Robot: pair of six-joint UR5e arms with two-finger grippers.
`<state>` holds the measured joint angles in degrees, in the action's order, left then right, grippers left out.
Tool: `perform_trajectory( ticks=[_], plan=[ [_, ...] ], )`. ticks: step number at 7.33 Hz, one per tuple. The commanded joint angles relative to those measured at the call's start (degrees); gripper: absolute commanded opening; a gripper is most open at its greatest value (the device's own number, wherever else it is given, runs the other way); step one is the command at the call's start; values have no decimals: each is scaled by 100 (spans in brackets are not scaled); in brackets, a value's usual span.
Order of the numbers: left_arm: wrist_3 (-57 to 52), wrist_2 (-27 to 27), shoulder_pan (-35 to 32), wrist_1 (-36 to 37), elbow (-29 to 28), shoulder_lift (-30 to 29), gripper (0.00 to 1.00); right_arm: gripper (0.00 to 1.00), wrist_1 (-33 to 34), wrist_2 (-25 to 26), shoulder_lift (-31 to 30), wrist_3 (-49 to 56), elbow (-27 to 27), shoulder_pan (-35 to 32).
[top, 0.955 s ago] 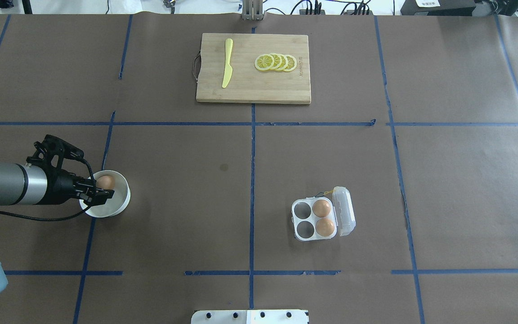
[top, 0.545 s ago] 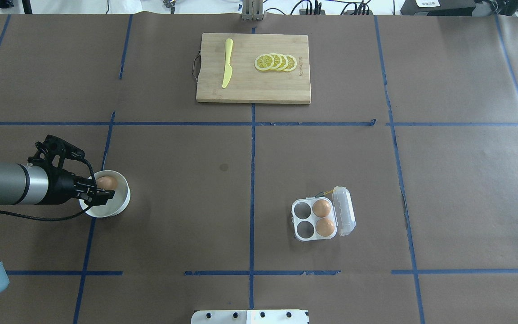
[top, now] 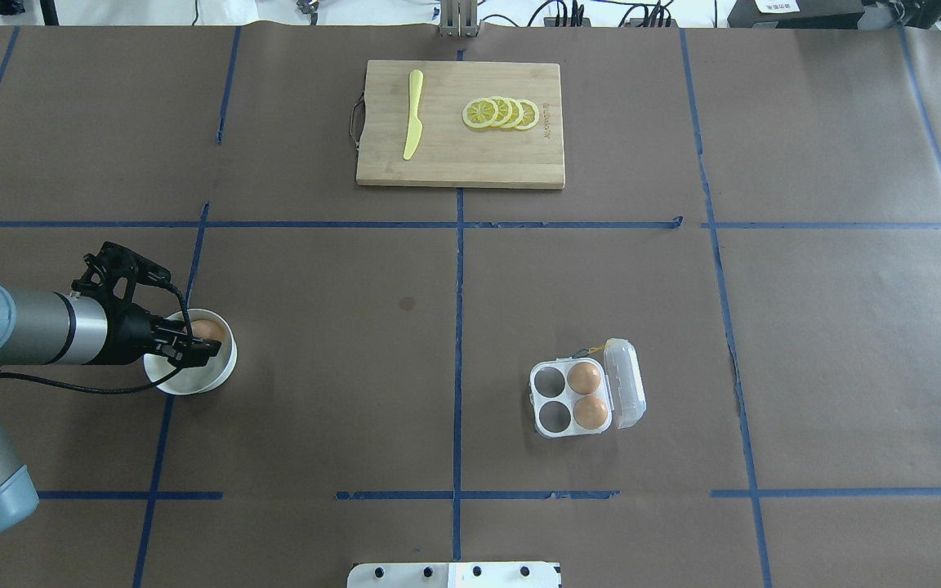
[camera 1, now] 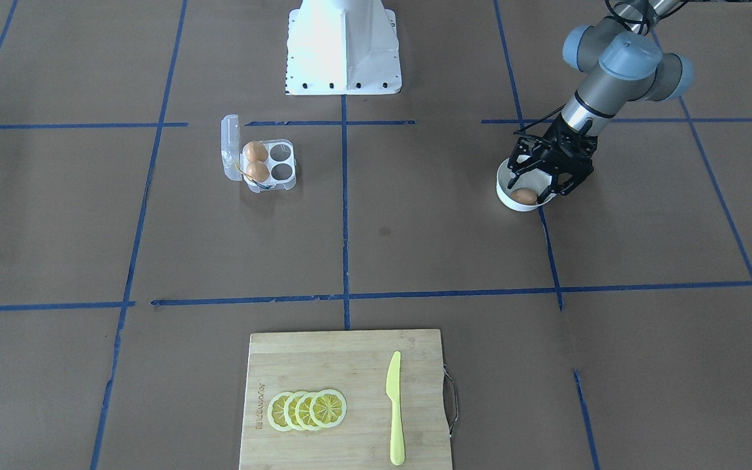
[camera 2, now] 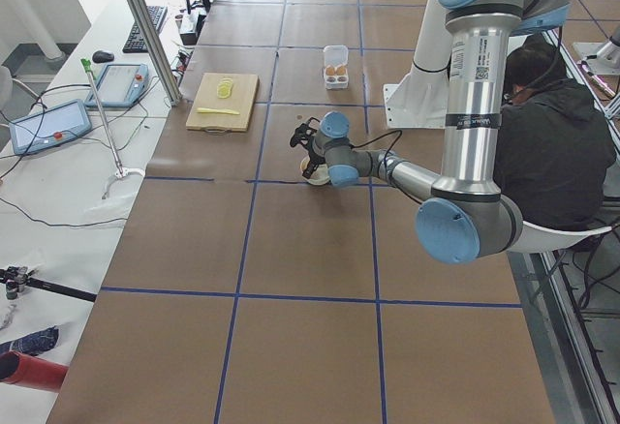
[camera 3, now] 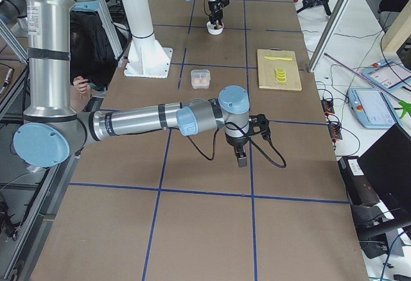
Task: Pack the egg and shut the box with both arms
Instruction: 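Lower the left gripper into the bowl and close on the brown egg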
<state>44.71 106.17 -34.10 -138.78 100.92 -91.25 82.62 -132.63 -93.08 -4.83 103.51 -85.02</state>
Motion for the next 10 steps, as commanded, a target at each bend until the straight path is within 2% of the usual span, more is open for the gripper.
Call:
perform_trajectory(
  ticks=[1,3,4,5,7,8,10],
  plan=[
    [3,-9,8,0,-125,-102,73,100,0,0,0,9,2,3],
    [3,-9,17,0,-152,-147,73,100,0,0,-9,18,-7,3],
    [3,-9,17,-9,-134,-147,69,100,0,0,-9,18,-7,-6],
    [3,-9,17,-9,-143,-165,56,100,0,0,-9,18,2,-6],
    [-23,0,0,-9,-47,-139,18,100,0,0,-9,18,2,-6],
    [-250,9,-70,-43,23,-78,15,100,0,0,-9,18,2,-6],
    [-576,96,-97,-52,557,343,15,100,0,0,-9,18,2,-6]
  ],
)
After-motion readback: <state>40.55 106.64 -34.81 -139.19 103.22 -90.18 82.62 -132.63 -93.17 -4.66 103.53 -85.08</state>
